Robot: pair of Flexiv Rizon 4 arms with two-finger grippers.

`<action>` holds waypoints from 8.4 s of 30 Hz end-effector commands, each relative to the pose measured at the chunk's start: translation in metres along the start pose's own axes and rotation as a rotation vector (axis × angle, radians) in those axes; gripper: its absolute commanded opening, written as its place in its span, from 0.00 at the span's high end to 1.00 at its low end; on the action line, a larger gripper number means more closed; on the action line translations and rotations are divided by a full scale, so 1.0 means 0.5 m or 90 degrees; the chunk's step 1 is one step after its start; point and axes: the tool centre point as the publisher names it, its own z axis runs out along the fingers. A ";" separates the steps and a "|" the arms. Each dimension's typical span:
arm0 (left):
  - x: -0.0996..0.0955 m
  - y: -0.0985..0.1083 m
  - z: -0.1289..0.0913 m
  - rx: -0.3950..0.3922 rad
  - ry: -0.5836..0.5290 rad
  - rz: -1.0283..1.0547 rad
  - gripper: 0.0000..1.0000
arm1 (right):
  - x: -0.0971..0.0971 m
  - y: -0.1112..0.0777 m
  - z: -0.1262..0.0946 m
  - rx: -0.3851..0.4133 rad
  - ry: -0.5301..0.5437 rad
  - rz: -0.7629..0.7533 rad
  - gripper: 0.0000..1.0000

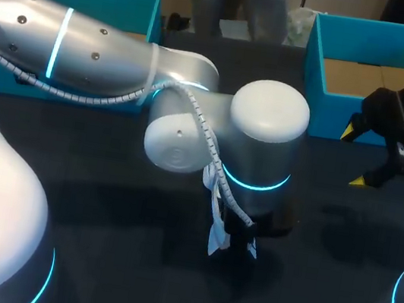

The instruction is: Take the shoe out of the shoebox, open the shoe tongue, remove and reinsert the insole, then place the shoe into the shoebox

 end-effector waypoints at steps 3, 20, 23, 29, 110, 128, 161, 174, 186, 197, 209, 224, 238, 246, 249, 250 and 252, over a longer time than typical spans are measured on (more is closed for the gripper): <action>-0.013 0.008 0.005 0.003 0.038 -0.002 1.00 | 0.000 0.000 0.002 0.002 0.000 0.000 0.00; -0.032 0.062 -0.165 -0.049 0.110 0.009 1.00 | 0.000 0.000 0.002 0.002 0.000 0.000 0.00; -0.037 0.071 -0.211 -0.055 0.102 0.024 1.00 | 0.000 0.000 0.002 0.002 0.000 0.000 0.00; -0.037 0.085 -0.291 -0.049 0.101 0.048 1.00 | 0.000 0.000 0.002 0.002 0.000 0.000 0.00; -0.334 0.658 -0.478 -0.043 0.042 0.075 1.00 | 0.000 0.000 0.002 0.002 0.000 0.000 0.00; -0.480 0.842 -0.477 -0.044 0.017 0.020 1.00 | 0.000 0.000 0.002 0.002 0.000 0.000 0.00; -0.676 0.951 -0.487 -0.064 0.037 -0.009 1.00 | 0.000 0.000 0.002 0.002 0.000 0.000 0.00; -0.682 0.952 -0.487 -0.073 0.042 0.007 1.00 | 0.000 0.000 0.002 0.002 0.000 0.000 0.00; -0.798 0.982 -0.499 -0.080 0.028 0.012 1.00 | 0.000 0.000 0.002 0.002 0.000 0.000 0.00; -0.925 0.987 -0.464 -0.054 0.012 0.021 1.00 | 0.000 0.000 0.002 0.002 0.000 0.000 0.00; -1.050 0.984 -0.432 -0.033 0.005 0.018 1.00 | 0.000 0.000 0.002 0.002 0.000 0.000 0.00; -1.093 0.958 -0.418 -0.051 0.011 0.052 1.00 | 0.000 0.000 0.002 0.002 0.000 0.000 0.00; -1.093 0.958 -0.418 -0.051 0.011 0.052 1.00 | 0.000 0.000 0.002 0.002 0.000 0.000 0.00; -1.096 0.977 -0.433 -0.095 0.041 0.283 1.00 | 0.000 0.000 0.002 0.002 0.000 0.000 0.00; -1.098 0.987 -0.432 -0.104 0.048 0.370 1.00 | 0.000 0.000 0.002 0.002 0.000 0.000 0.00; -1.096 0.990 -0.432 -0.107 0.045 0.401 1.00 | 0.000 0.000 0.002 0.002 0.000 0.000 0.00; -1.091 0.995 -0.433 -0.115 0.035 0.486 1.00 | 0.000 0.000 0.002 0.002 0.000 0.000 0.00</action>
